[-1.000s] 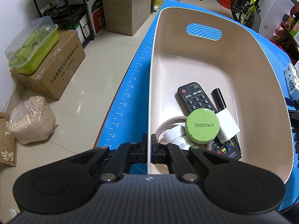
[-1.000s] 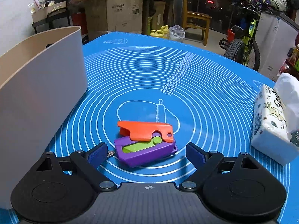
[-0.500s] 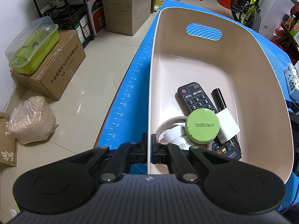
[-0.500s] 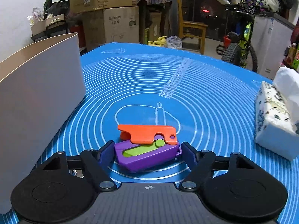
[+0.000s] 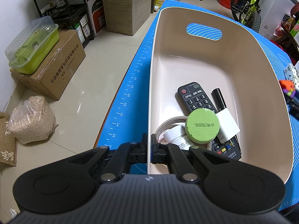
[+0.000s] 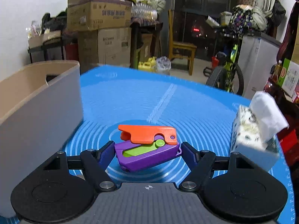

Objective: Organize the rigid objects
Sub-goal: 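Move the right gripper to the orange-and-purple toy knife and grasp it, then carry the toy knife into the basket and release it beside the remote, then move the right gripper to the silver keys on the mat and grasp them, then carry the keys into the basket and open the right gripper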

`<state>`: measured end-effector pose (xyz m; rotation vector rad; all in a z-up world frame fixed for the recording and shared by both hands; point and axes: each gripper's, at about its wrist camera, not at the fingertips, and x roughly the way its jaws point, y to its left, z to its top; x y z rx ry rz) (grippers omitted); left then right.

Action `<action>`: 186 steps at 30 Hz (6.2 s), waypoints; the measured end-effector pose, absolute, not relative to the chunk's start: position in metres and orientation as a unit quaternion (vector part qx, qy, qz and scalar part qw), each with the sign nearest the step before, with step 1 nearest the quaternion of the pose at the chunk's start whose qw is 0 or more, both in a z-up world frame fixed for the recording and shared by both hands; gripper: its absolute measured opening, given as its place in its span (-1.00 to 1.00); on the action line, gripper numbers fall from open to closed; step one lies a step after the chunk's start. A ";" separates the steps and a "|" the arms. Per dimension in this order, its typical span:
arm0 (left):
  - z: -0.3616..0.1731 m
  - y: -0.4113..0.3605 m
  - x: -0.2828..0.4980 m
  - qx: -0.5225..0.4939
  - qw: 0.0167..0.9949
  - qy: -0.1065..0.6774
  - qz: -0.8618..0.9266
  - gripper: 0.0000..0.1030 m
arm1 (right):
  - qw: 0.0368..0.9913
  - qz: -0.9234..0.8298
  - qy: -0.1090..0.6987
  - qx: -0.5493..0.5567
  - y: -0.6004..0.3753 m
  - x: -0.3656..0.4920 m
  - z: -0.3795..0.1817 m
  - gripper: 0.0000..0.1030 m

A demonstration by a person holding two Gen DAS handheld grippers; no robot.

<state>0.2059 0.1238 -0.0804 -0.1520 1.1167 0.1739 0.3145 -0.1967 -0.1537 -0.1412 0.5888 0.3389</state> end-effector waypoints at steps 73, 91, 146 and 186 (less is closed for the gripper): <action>-0.079 0.128 0.205 -0.072 0.842 0.529 0.083 -0.94 | 0.891 0.275 0.331 -0.146 -0.150 0.294 -0.084 0.58; -0.079 0.127 0.205 -0.072 0.841 0.529 0.083 -0.94 | 0.862 0.285 0.371 -0.196 -0.119 0.277 -0.169 0.36; -0.079 0.130 0.206 -0.073 0.841 0.530 0.084 -0.94 | 0.940 0.239 0.226 -0.085 -0.130 0.279 -0.033 -0.75; -0.063 0.112 0.200 -0.022 0.863 0.497 0.093 -0.10 | 0.895 0.284 0.337 -0.071 -0.054 0.247 -0.061 0.29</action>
